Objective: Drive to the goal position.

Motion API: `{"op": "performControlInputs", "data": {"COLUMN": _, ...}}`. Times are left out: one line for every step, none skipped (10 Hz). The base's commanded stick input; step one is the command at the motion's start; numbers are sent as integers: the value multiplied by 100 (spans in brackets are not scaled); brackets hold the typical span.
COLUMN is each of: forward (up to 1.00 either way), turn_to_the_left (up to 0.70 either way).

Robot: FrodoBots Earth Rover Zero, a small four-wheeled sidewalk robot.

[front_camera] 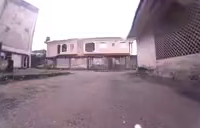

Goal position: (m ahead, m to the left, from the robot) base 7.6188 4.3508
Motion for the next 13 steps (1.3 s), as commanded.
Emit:
{"op": "performControlInputs", "data": {"forward": 50, "turn_to_the_left": -27}}
{"op": "performControlInputs", "data": {"forward": 50, "turn_to_the_left": -27}}
{"op": "performControlInputs", "data": {"forward": 50, "turn_to_the_left": -27}}
{"op": "performControlInputs", "data": {"forward": 50, "turn_to_the_left": -27}}
{"op": "performControlInputs", "data": {"forward": 50, "turn_to_the_left": -27}}
{"op": "performControlInputs", "data": {"forward": 50, "turn_to_the_left": -27}}
{"op": "performControlInputs", "data": {"forward": 50, "turn_to_the_left": -27}}
{"op": "performControlInputs", "data": {"forward": 50, "turn_to_the_left": -27}}
{"op": "performControlInputs", "data": {"forward": 50, "turn_to_the_left": -27}}
{"op": "performControlInputs", "data": {"forward": 50, "turn_to_the_left": -16}}
{"op": "performControlInputs", "data": {"forward": 50, "turn_to_the_left": 2}}
{"op": "performControlInputs", "data": {"forward": 50, "turn_to_the_left": 20}}
{"op": "performControlInputs", "data": {"forward": 50, "turn_to_the_left": 23}}
